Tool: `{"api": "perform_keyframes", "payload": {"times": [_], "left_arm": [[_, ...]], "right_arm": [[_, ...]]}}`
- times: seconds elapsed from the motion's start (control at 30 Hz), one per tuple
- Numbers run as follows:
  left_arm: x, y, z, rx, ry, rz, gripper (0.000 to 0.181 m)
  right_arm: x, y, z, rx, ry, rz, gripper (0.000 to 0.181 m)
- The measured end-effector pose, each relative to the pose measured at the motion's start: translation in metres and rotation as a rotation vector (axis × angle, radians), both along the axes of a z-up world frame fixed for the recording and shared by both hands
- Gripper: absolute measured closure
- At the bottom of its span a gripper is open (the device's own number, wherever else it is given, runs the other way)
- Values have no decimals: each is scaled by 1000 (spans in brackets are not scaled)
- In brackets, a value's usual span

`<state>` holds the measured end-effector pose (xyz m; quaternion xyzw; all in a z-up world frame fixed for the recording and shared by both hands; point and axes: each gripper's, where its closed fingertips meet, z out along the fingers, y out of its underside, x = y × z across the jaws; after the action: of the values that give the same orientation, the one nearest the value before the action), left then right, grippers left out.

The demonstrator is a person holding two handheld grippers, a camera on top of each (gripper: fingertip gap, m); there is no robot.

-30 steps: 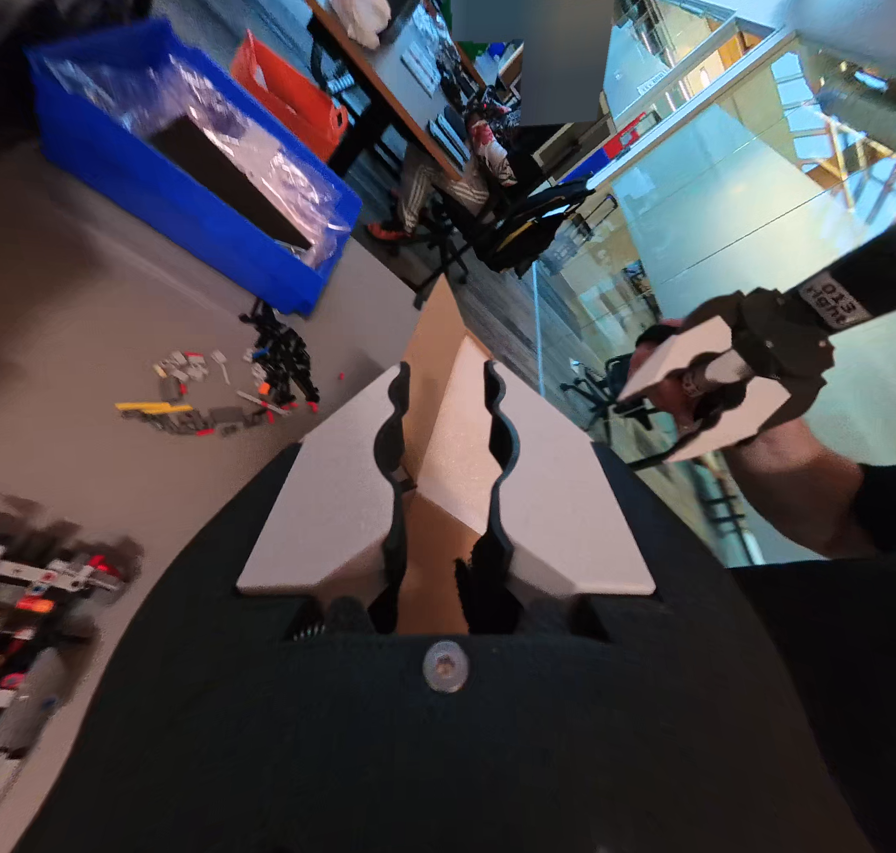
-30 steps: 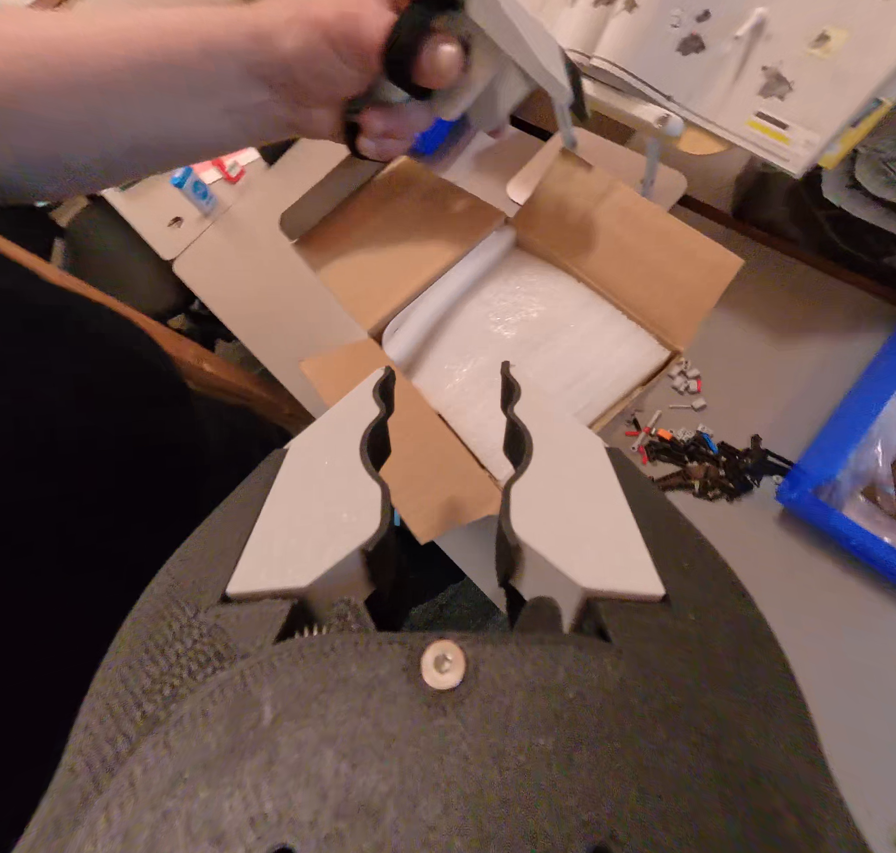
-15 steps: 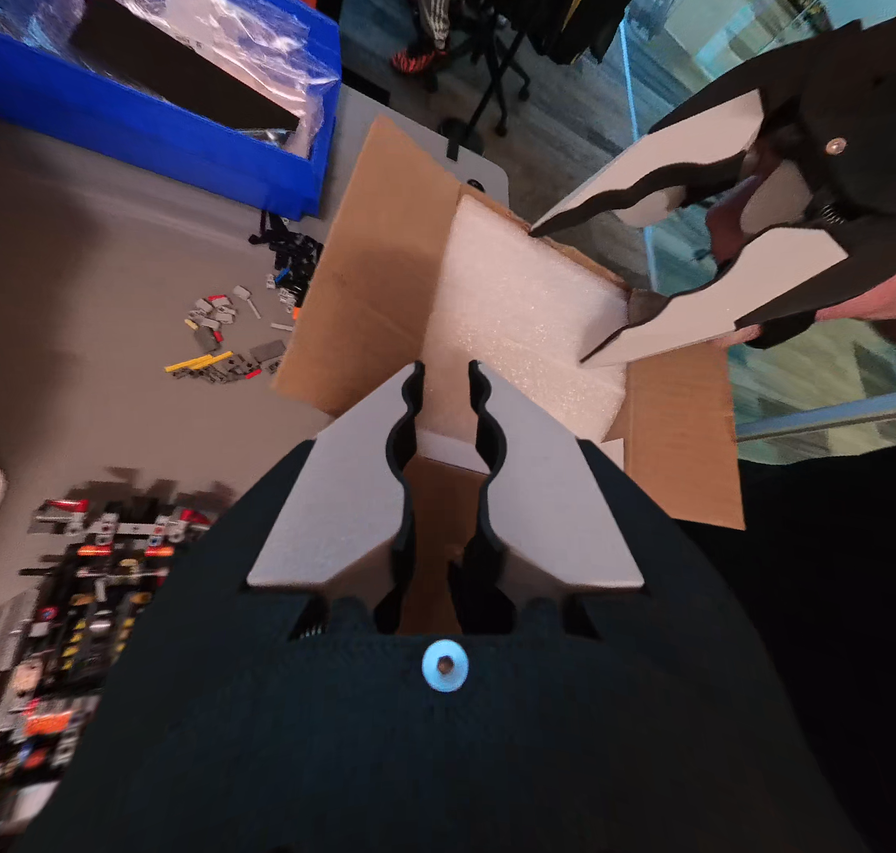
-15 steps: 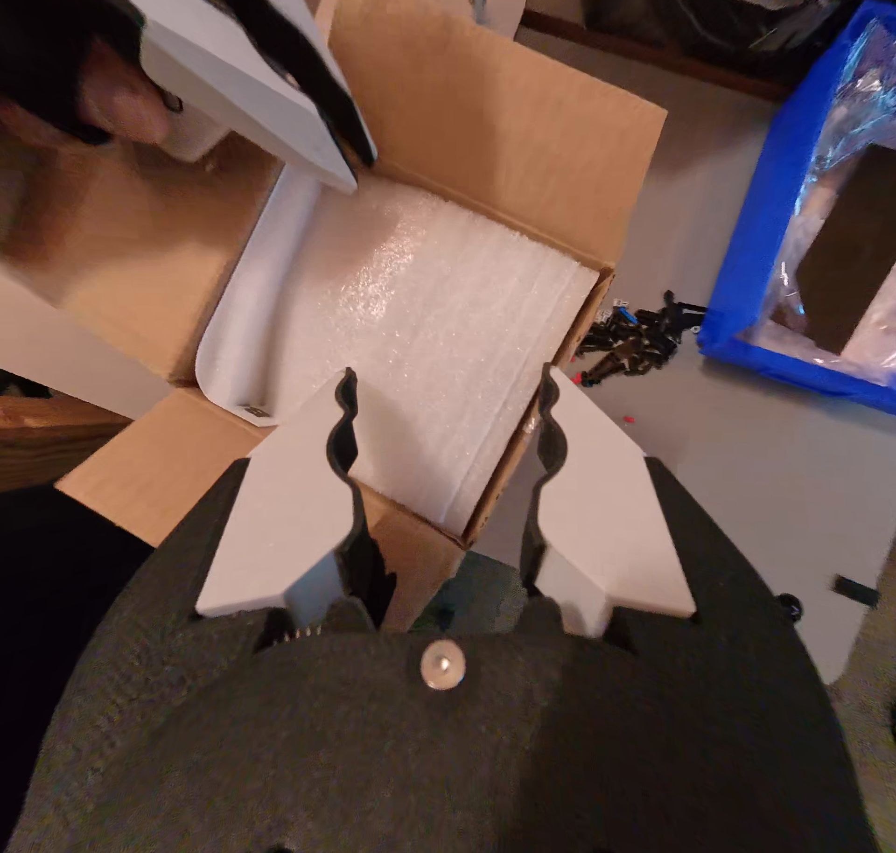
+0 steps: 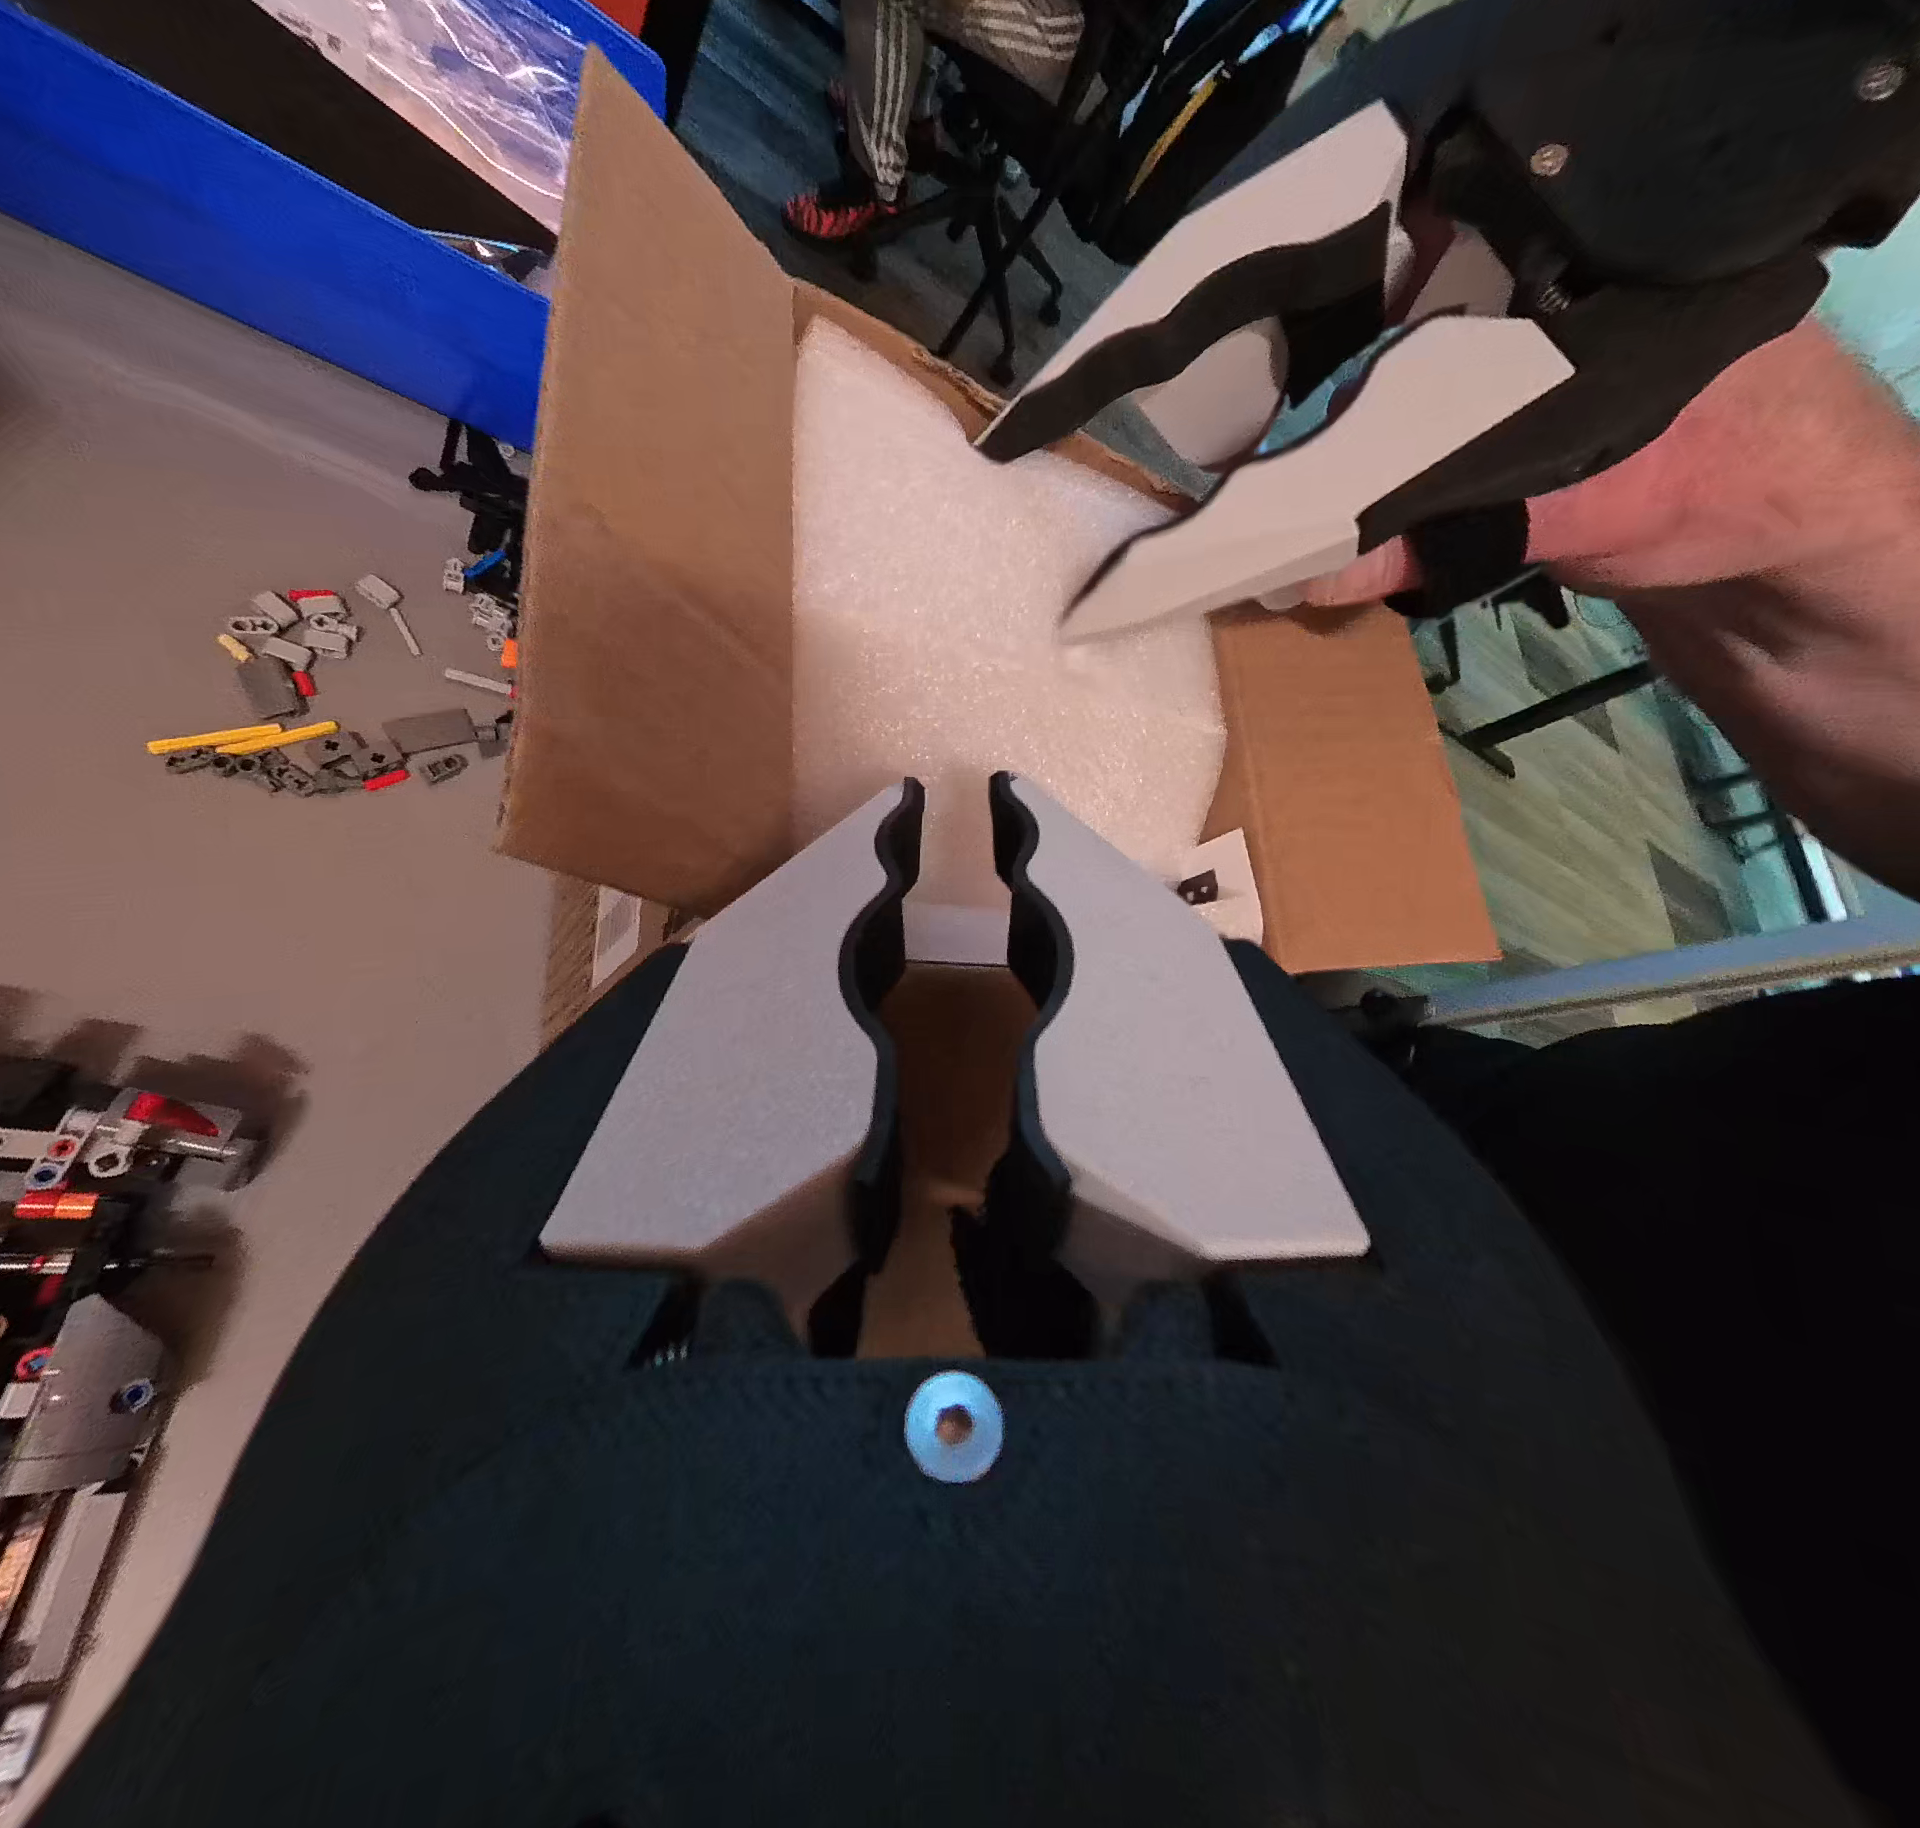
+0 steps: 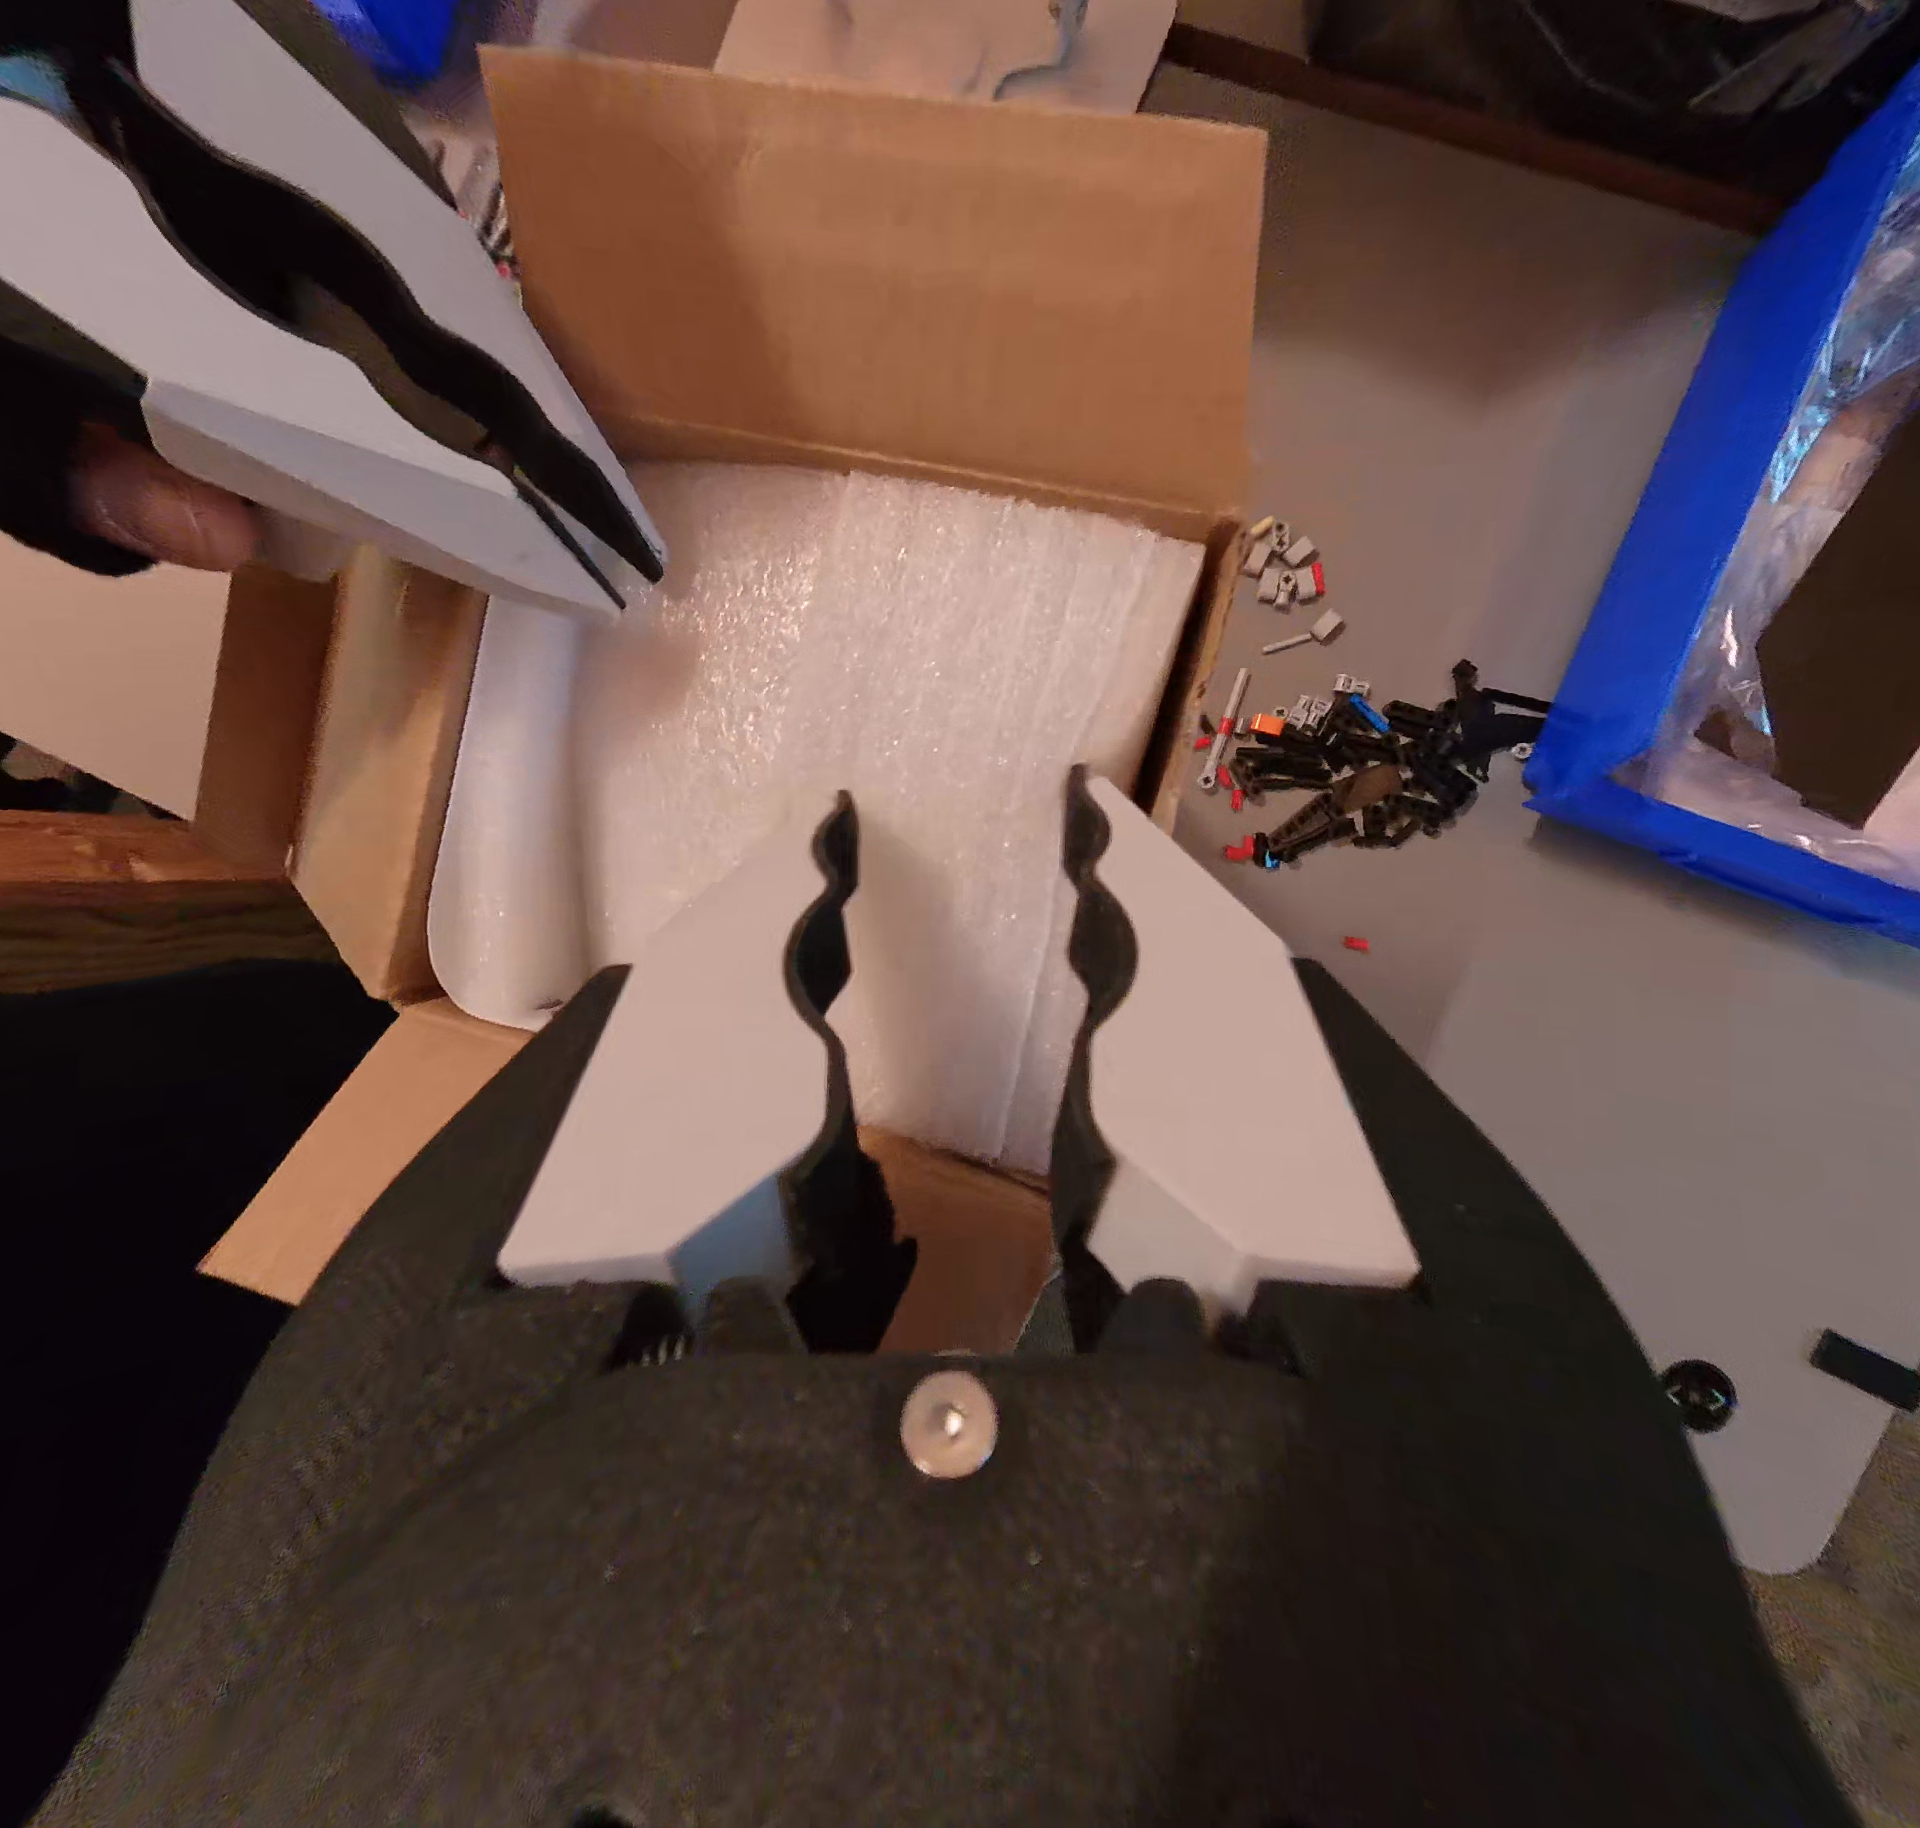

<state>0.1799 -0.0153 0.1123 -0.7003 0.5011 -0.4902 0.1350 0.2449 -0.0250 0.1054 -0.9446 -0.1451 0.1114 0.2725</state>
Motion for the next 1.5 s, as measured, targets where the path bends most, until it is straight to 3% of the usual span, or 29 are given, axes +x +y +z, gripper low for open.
{"api": "perform_keyframes", "payload": {"times": [0.07,0.2,0.23,0.27,0.4,0.5,0.63,0.77,0.93,1.2,1.5], "left_arm": [[-1,0,0,11,-21,14,171],[-2,2,2,25,-54,49,170],[-2,1,4,24,-61,49,167],[-3,1,7,29,-68,49,163],[-5,12,37,148,-124,88,161],[-3,30,50,263,-88,91,161],[7,39,16,259,93,20,158],[18,38,5,159,81,44,180],[18,38,2,46,32,69,181],[19,30,3,26,-8,80,181],[16,27,3,26,-22,94,181]], "right_arm": [[-5,2,5,38,41,31,181],[-7,0,8,44,26,34,181],[-8,-2,11,37,36,33,173],[-10,-6,12,5,37,35,153],[-20,-15,14,-61,-1,35,127],[-9,-15,7,-66,-87,-19,112],[-3,-10,-3,-111,-149,-25,105],[2,-8,-14,-164,-171,-18,94],[7,-3,-29,-175,-236,40,103],[14,-5,-27,-234,-292,145,120],[16,-5,-23,-228,-140,132,127]]}}
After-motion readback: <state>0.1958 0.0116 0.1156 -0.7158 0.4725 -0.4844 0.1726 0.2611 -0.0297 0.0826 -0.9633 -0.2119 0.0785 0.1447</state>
